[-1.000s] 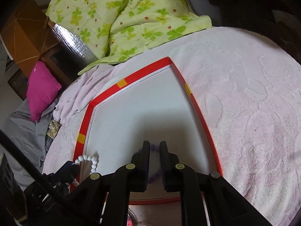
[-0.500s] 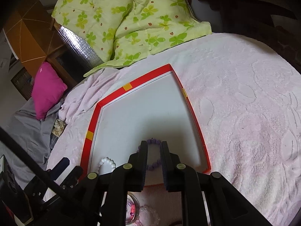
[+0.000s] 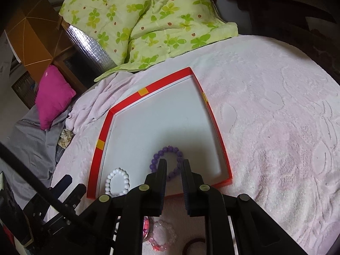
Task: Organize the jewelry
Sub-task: 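Open and lift both grippers away from the tray, then grasp the red bead bracelet with the right gripper while the left gripper grasps the silver bangle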
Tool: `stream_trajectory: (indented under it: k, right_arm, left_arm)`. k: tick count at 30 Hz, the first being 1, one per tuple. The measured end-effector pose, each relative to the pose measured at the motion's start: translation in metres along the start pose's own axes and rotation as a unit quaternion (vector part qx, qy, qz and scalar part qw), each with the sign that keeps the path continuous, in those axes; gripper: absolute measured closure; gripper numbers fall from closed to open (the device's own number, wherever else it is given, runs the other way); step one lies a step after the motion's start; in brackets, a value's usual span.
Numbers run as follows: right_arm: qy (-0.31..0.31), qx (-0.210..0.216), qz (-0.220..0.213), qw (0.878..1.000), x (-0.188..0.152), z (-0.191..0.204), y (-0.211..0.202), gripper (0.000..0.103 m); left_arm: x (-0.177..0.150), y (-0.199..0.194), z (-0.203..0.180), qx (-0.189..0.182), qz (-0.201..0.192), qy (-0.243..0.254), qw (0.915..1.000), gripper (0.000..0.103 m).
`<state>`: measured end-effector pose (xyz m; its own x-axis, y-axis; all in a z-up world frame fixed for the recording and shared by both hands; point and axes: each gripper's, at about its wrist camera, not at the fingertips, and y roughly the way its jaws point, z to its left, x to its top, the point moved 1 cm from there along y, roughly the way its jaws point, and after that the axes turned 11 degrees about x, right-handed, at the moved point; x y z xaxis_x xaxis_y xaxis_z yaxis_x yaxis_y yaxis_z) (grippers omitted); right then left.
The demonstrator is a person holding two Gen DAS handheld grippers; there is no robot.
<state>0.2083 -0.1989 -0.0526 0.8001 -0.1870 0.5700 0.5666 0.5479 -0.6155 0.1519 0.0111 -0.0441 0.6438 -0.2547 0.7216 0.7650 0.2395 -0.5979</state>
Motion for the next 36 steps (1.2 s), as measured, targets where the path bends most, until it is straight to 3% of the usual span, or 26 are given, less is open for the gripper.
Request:
stream_trajectory:
  k: [3,10,16,23,31,33,36]
  right_arm:
    - [0.009,0.009,0.009,1.0,-0.004,-0.005,-0.008,0.087]
    - [0.012,0.016,0.028,0.999,-0.023,-0.018,-0.035,0.063]
    - [0.035,0.027,0.054,0.998,-0.044,-0.033,-0.053,0.063]
    - [0.061,-0.012,0.078,0.995,-0.067,-0.056,-0.065,0.063]
    - [0.038,-0.05,0.097,0.993,-0.079,-0.066,-0.067,0.063]
    - [0.027,-0.062,0.11,0.992,-0.083,-0.067,-0.062,0.07]
    - [-0.017,-0.095,0.109,0.989,-0.084,-0.059,-0.058,0.093]
  left_arm:
    - [-0.01,-0.001,0.006,-0.001,0.017,0.0,0.9999,0.049]
    - [-0.04,0.005,0.033,-0.015,0.069,-0.022,0.9973,0.049]
    - [-0.057,0.004,0.041,-0.054,0.091,-0.036,0.9937,0.05]
    - [-0.055,-0.004,0.026,-0.088,0.086,-0.019,0.9922,0.05]
    - [-0.054,-0.002,0.02,-0.094,0.09,-0.017,0.9913,0.049]
    - [-0.054,-0.002,0.019,-0.097,0.091,-0.018,0.9909,0.049]
    - [-0.052,-0.003,0.019,-0.109,0.09,-0.026,0.9896,0.049]
